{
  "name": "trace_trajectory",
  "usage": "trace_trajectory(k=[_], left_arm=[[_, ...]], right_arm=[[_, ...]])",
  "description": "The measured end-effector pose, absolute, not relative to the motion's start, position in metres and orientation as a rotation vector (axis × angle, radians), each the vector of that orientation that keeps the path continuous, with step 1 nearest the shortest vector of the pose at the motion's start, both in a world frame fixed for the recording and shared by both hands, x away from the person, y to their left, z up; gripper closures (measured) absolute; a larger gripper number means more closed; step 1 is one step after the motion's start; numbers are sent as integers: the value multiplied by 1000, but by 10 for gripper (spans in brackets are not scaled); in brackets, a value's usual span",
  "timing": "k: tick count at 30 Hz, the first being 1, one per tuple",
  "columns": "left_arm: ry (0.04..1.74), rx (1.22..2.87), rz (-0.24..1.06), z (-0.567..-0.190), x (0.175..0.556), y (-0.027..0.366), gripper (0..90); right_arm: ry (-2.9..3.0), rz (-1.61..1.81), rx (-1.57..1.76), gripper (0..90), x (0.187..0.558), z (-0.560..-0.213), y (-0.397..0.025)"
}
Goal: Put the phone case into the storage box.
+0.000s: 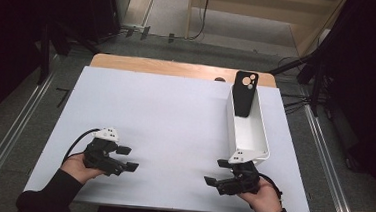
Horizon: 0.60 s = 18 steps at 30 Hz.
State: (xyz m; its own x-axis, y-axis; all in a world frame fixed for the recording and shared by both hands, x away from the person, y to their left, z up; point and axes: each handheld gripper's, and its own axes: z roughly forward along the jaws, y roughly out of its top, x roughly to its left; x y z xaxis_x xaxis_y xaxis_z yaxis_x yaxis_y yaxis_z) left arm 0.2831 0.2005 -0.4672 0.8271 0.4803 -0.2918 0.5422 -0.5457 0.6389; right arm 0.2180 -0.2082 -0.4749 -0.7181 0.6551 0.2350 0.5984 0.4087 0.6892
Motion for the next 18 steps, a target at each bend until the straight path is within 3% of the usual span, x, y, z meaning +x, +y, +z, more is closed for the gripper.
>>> trace_trajectory(k=[18], left_arm=[[729,2260,-112,-469,279,199,286]], right_arm=[[2583,1113,1213,203,213,-490,-223]])
